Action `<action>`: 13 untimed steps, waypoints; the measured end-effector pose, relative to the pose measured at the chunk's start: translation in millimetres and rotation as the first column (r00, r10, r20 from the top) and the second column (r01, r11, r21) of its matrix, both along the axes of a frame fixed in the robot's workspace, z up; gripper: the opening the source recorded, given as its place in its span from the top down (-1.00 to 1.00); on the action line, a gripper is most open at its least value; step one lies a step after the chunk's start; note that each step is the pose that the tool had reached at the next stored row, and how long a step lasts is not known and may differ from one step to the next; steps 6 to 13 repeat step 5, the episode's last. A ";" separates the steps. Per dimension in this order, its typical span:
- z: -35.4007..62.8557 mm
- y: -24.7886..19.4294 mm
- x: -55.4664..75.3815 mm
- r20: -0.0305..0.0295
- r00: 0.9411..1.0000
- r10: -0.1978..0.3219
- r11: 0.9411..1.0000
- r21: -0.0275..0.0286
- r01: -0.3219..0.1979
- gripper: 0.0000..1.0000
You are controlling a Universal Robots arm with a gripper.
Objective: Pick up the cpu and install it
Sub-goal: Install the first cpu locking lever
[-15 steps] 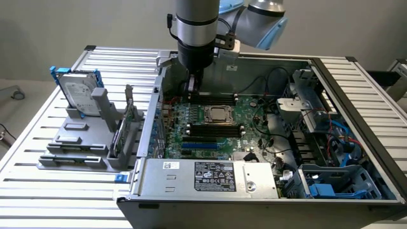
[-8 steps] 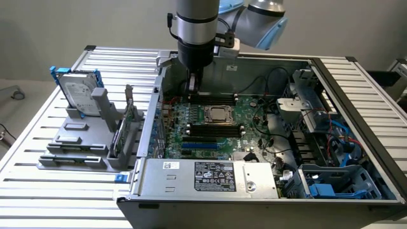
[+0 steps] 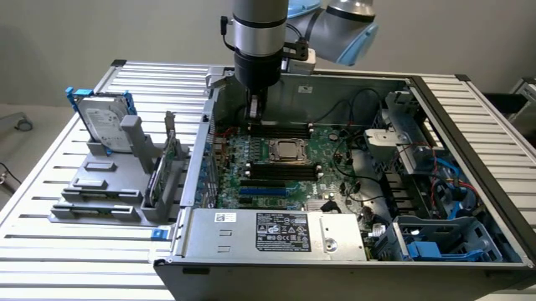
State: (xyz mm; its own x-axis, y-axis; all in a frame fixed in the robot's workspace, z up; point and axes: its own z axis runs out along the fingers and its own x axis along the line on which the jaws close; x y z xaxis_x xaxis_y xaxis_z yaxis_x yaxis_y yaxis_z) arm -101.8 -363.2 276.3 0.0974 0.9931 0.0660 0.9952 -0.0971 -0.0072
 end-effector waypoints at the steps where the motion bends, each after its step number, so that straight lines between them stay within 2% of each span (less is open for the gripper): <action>1: 0.0 0.0 0.0 0.000 1.000 0.000 1.000 0.000 0.000 0.79; 13: 0.0 0.0 0.0 0.001 1.000 0.000 1.000 0.000 0.000 0.79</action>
